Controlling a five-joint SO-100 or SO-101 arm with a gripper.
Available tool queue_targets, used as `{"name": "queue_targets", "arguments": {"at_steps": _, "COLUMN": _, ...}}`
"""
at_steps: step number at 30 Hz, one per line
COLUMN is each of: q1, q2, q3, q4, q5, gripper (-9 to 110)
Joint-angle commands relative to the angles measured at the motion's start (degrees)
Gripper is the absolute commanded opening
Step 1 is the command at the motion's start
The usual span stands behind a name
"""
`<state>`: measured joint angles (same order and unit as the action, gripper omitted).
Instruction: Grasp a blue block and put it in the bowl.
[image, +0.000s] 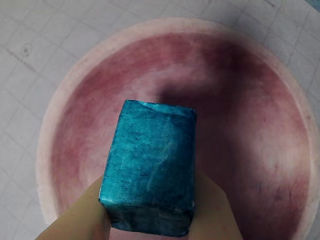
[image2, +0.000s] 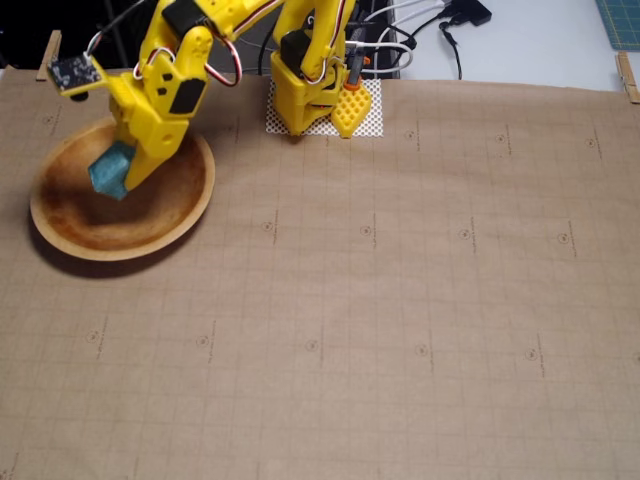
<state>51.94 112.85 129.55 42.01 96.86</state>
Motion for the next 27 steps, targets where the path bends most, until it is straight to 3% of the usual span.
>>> {"name": "queue_targets", "arguments": {"at_steps": 1, "q1": -0.53, "q2": -2.02, "q3": -3.78, "q4": -4.92, "q5": -0.44, "gripper": -3}}
{"name": "queue_targets", "arguments": {"at_steps": 13, "q1": -0.18, "q2": -10.2, "q3": -4.66, "q4": -8.0, "q5": -0.44, "gripper": -1}}
{"name": "queue_targets", "arguments": {"at_steps": 27, "q1": -0.18, "q2": -11.95, "q3": -3.69, "q4": -7.21, "q5": -0.44, "gripper": 22}}
